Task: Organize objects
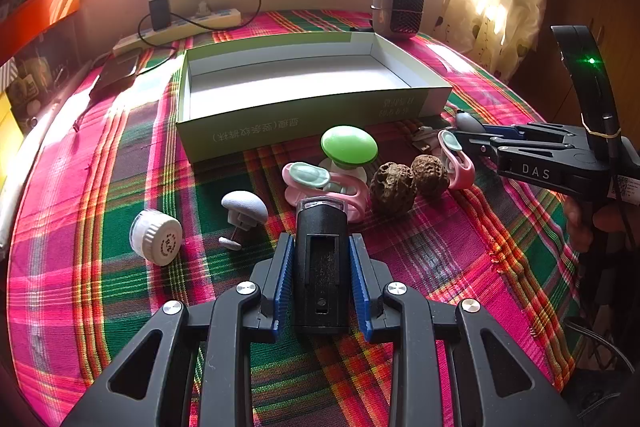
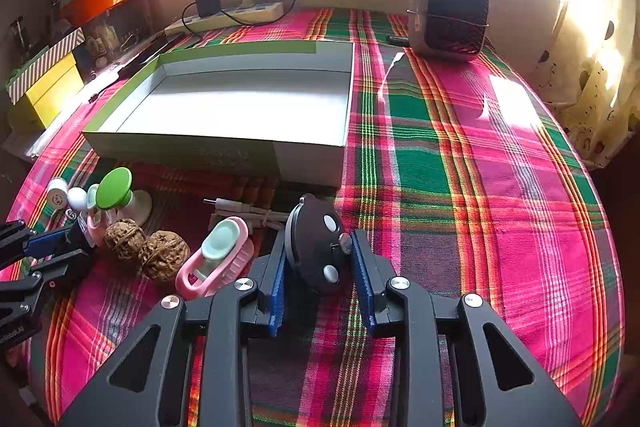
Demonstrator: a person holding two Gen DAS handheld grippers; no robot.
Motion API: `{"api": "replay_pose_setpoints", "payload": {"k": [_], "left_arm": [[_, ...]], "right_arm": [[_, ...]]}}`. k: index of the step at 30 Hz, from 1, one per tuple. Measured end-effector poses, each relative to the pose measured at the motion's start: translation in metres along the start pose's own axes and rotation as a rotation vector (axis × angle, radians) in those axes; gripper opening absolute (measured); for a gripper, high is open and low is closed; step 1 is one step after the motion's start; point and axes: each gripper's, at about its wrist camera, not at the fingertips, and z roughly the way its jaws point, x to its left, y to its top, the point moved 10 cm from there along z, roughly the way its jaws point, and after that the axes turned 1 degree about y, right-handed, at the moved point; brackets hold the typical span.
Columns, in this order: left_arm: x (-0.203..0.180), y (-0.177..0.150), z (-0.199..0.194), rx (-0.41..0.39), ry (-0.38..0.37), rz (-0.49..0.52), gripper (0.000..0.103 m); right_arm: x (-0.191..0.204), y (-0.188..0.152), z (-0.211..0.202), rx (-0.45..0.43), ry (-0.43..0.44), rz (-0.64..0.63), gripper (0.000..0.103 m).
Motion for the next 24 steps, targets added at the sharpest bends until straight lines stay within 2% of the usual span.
{"api": "replay_pose_setpoints", "payload": {"k": [24], "left_arm": [[-0.0012, 0.0015, -0.0014, 0.002, 0.01, 0.003, 0.025]], "right_arm": [[-0.0008, -0.0034, -0.0084, -0.015, -0.014, 0.009, 0.029]]}}
